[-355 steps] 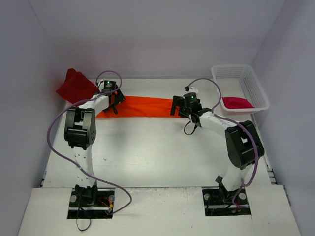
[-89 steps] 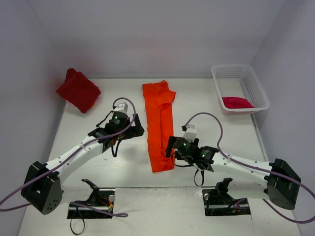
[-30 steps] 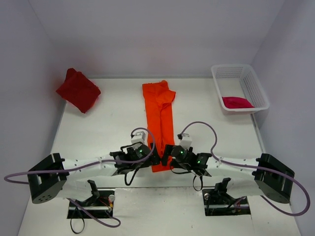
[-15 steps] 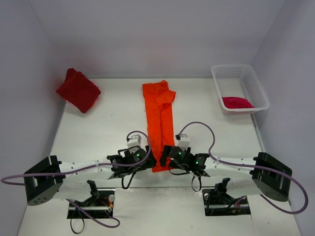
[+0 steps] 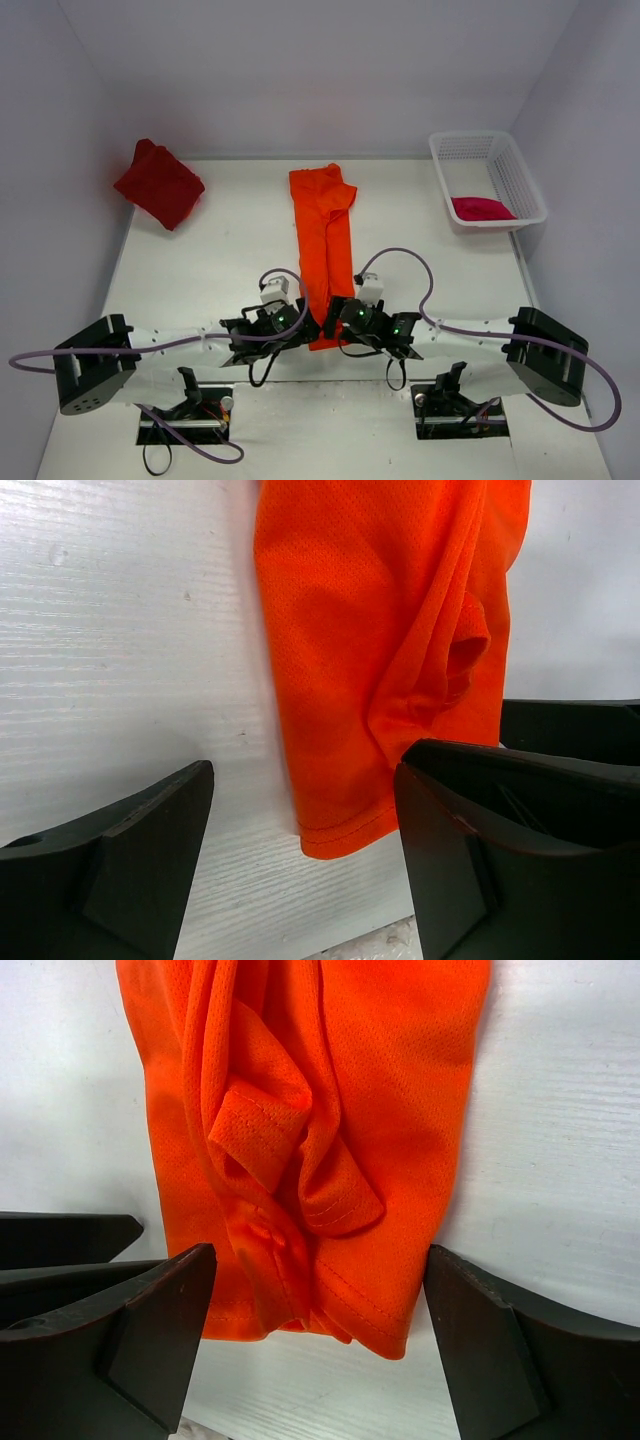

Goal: Fold and stack the t-shirts
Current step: Grab the bottom of the folded rectangular tshirt with both arms

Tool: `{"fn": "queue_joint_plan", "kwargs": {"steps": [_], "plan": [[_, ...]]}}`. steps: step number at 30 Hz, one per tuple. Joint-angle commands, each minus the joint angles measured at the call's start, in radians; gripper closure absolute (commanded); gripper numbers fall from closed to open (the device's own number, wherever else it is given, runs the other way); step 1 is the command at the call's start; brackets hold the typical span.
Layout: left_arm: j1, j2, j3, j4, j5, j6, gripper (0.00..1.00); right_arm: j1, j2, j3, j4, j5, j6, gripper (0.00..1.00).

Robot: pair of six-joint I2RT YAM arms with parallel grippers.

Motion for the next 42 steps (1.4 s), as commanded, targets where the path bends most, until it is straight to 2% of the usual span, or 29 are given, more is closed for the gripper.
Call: {"fn": "queue_joint_plan", "kwargs": {"steps": [1,5,10,14,20,22,26,27,29,30,34,42], "plan": [[-0.012,0.006,0.002,0.081,-0.021,-0.029,0.33,0.014,0.019,0.018,-0.009,0.017,0.028,0.2],[-0.02,0.014,-0.019,0.13,-0.02,-0.043,0.4,0.019,0.02,0.013,-0.009,0.018,0.033,0.26],[-0.026,0.042,-0.019,0.156,-0.018,-0.047,0.61,0.022,0.022,0.013,-0.011,0.023,0.036,0.3],[-0.029,0.062,-0.014,0.169,-0.015,-0.051,0.68,0.025,0.023,0.01,-0.009,0.026,0.044,0.35],[-0.032,0.072,-0.01,0.175,-0.017,-0.051,0.71,0.03,0.022,0.007,-0.011,0.027,0.048,0.43],[-0.032,0.072,-0.008,0.175,-0.017,-0.051,0.72,0.034,0.022,0.005,-0.011,0.029,0.053,0.5],[-0.035,0.071,-0.01,0.176,-0.017,-0.051,0.86,0.039,0.022,0.007,-0.011,0.029,0.059,0.63],[-0.034,0.071,-0.008,0.178,-0.017,-0.048,0.89,0.041,0.022,0.007,-0.011,0.029,0.059,0.7],[-0.034,0.068,-0.01,0.175,-0.018,-0.048,0.93,0.044,0.023,0.008,-0.009,0.029,0.064,0.77],[-0.034,0.066,-0.008,0.173,-0.02,-0.048,0.98,0.045,0.023,0.01,-0.011,0.029,0.067,0.83],[-0.037,0.056,-0.011,0.17,-0.026,-0.048,1.0,0.056,0.026,0.016,-0.011,0.033,0.073,0.99],[-0.038,0.013,-0.004,0.139,-0.043,-0.038,1.0,0.067,0.035,0.041,-0.011,0.043,0.067,1.0]]}}
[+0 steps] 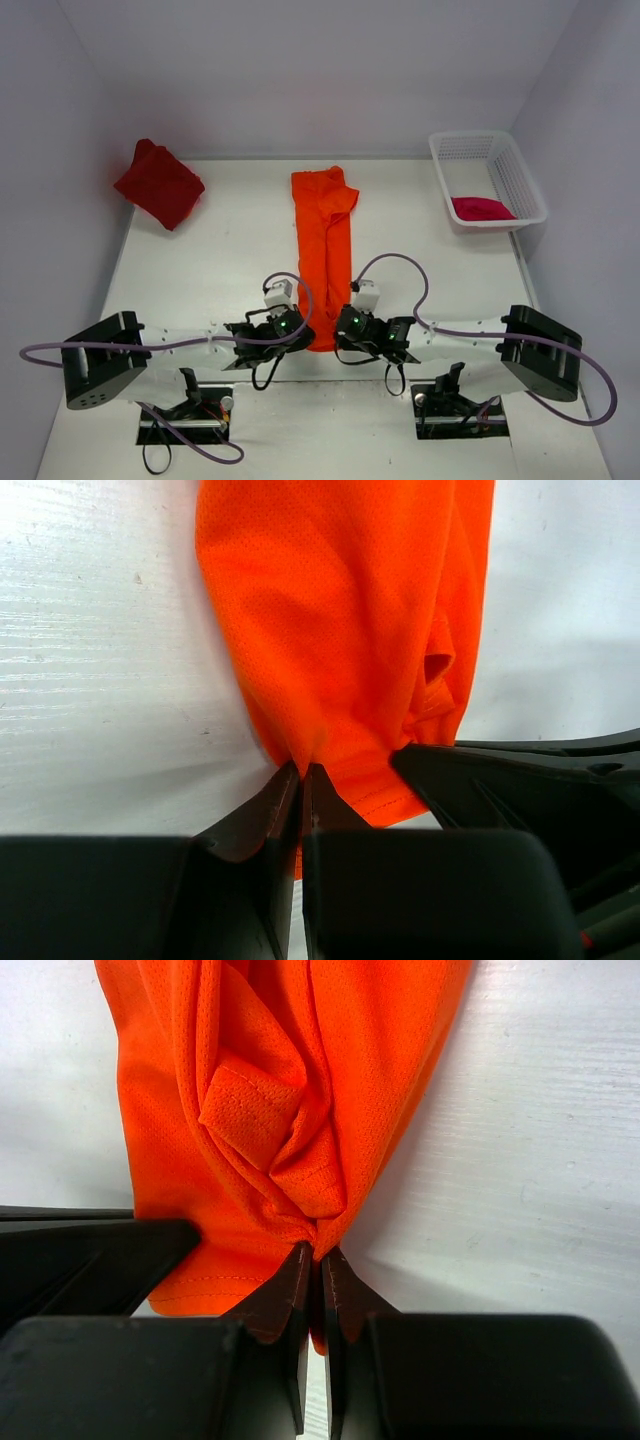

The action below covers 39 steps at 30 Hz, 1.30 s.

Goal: Fold and stack the t-shirts
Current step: Grab the bottom of the folded rectangular tshirt with both arms

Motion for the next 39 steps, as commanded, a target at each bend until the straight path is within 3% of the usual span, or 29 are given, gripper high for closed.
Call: {"fn": "queue_joint_plan", "kwargs": {"steps": [1,19,27,39], "plan": [[-0.006,-0.052,0.034,0.002,-0.044,0.01,1.0,0.01,0.004,0.044,-0.001,0.037,0.006,1.0],[0.031,-0.132,0.229,-0.214,-0.076,0.145,1.0,0.007,-0.083,0.211,-0.148,0.103,-0.108,1.0],[0.135,-0.178,0.264,-0.252,-0.018,0.217,1.0,-0.014,-0.08,0.272,-0.166,0.116,-0.172,1.0],[0.266,-0.195,0.365,-0.301,0.036,0.328,1.0,-0.152,-0.059,0.375,-0.168,0.074,-0.299,1.0]]}}
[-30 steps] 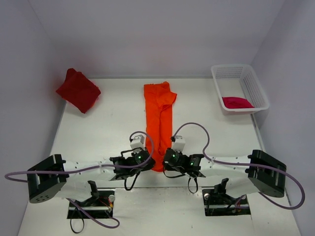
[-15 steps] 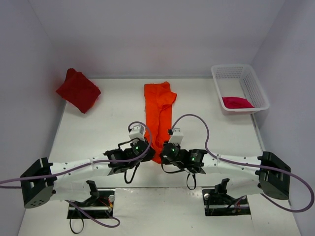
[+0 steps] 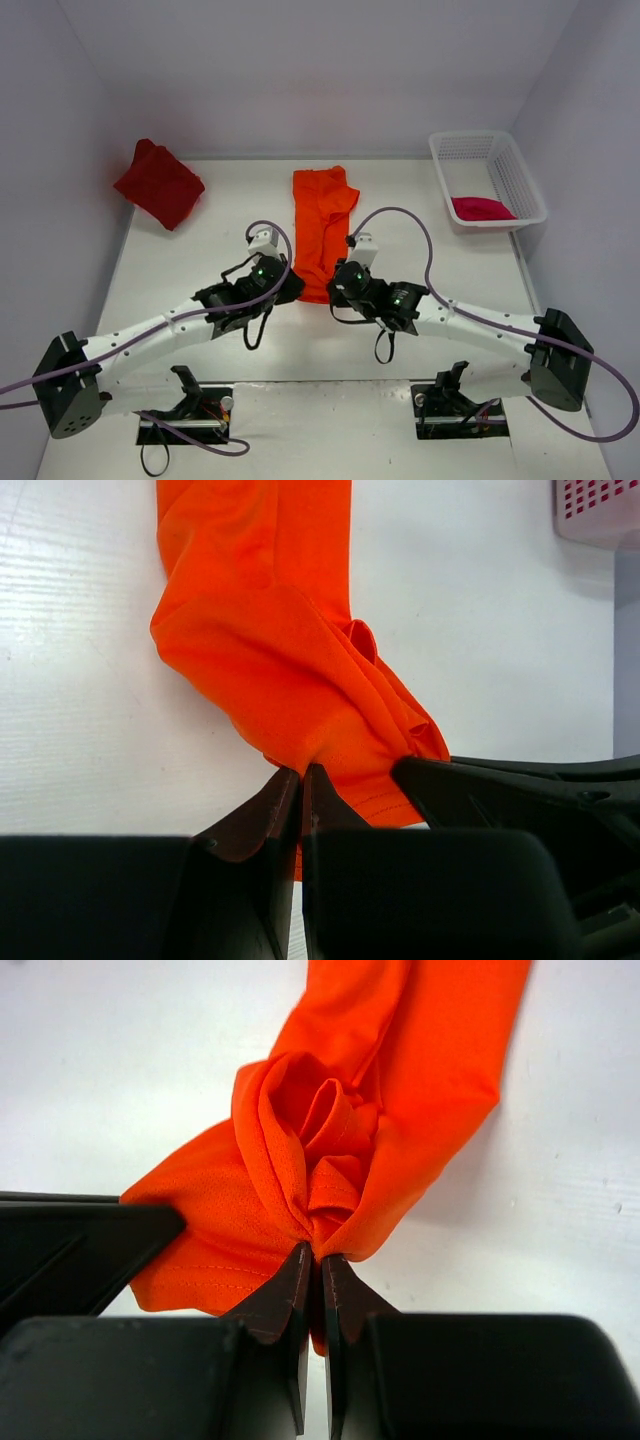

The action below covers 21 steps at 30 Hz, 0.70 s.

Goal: Fold and stack the t-shirts
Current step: Grab the bottom of the folded rectangular tshirt with both arms, then fold the folded rectangular tshirt in 1/3 of the way

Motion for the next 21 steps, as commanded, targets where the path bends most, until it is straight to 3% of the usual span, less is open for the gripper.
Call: {"fn": "queue_joint_plan", "kwargs": {"steps": [1,21], "plan": [[0.033,-0.013,0.075,0.007,0.001,0.061,1.0,-0.031,0.001,0.066,0.003,0.018,-0.063,1.0],[0.122,0.148,0.248,0.049,0.091,0.144,1.0,-0.155,0.128,0.236,0.016,-0.014,-0.206,1.0]]}}
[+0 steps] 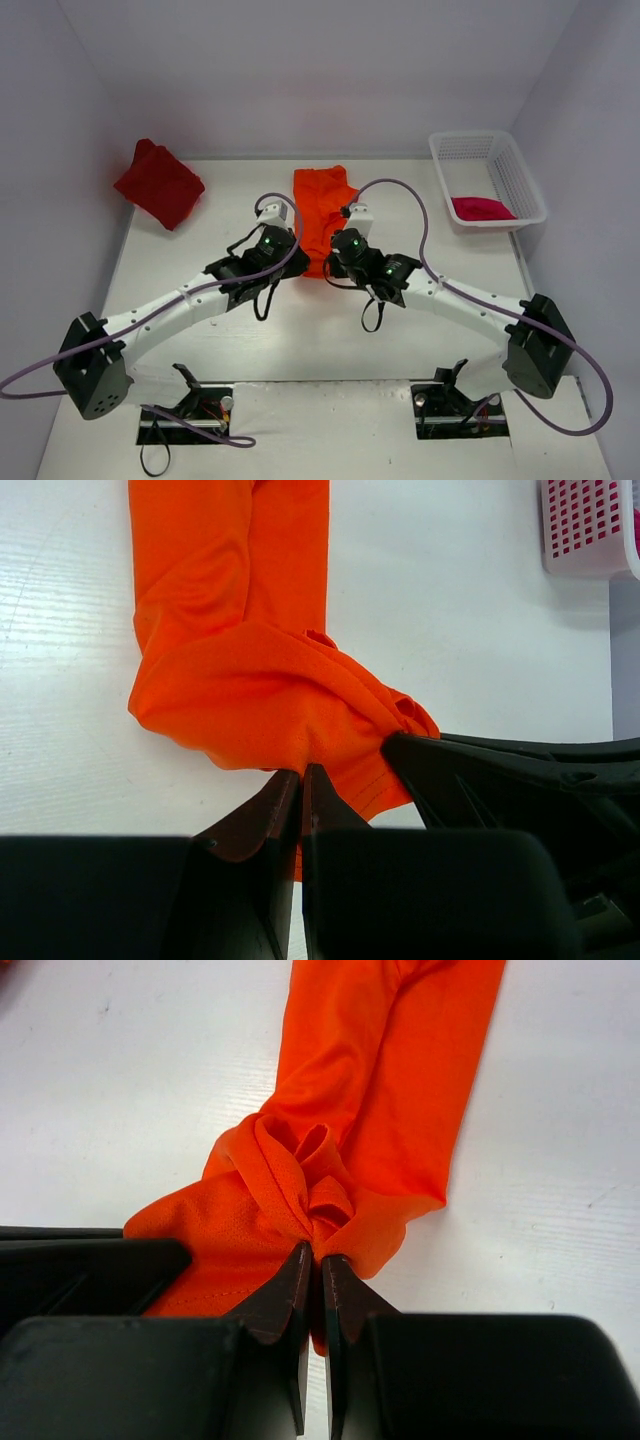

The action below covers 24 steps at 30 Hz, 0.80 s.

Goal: Fold and stack the t-shirts
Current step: Fold the folded rectangular tshirt in 1/3 of the way

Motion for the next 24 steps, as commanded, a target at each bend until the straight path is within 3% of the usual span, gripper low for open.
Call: {"fn": "queue_joint_plan", "kwargs": {"steps": [1,24], "plan": [[0.016,0.0,0.066,0.051,0.013,0.033,1.0,-0.02,0.004,0.059,0.027,0.011,-0.042,1.0],[0.119,0.136,0.129,0.117,0.086,0.06,1.0,-0.136,0.1,0.099,0.081,-0.059,-0.091,1.0]]}}
